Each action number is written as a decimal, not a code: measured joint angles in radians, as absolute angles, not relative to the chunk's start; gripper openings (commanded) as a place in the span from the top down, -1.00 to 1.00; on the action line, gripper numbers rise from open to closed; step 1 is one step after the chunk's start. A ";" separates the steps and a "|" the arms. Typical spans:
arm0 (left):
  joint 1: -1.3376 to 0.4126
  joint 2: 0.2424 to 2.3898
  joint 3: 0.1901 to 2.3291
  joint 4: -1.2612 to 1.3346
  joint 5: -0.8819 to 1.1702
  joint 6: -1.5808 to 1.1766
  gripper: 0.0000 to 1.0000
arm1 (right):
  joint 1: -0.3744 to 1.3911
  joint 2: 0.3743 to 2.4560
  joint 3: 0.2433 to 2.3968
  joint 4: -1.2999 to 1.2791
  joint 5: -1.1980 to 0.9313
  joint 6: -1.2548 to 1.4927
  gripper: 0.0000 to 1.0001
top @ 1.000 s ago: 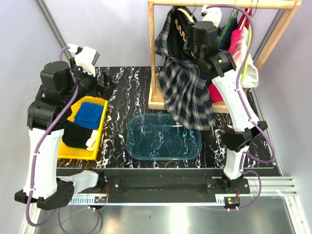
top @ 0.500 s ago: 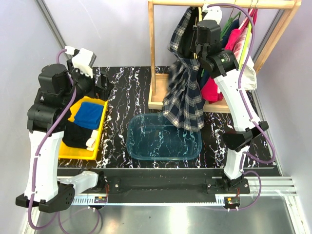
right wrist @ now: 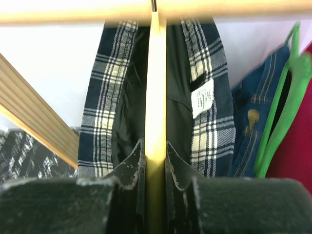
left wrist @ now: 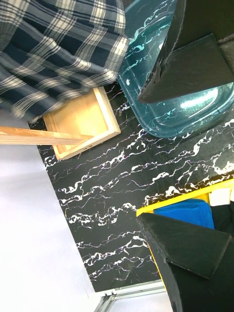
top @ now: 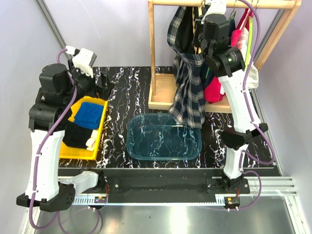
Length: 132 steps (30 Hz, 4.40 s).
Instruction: Remove the skirt from the hanger
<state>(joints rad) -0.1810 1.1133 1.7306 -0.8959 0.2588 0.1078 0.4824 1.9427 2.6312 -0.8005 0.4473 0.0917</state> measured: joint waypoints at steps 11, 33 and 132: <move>-0.170 1.117 1.708 -0.861 0.282 0.107 -0.98 | 0.511 1.759 2.395 -0.757 0.312 0.120 1.00; -0.222 1.327 1.891 -0.733 0.981 -0.271 -0.98 | 0.696 1.264 1.948 -1.044 0.058 0.320 1.00; -0.155 1.420 1.835 0.349 1.171 -1.132 -0.98 | 0.912 1.257 2.065 -1.123 -0.197 0.527 1.00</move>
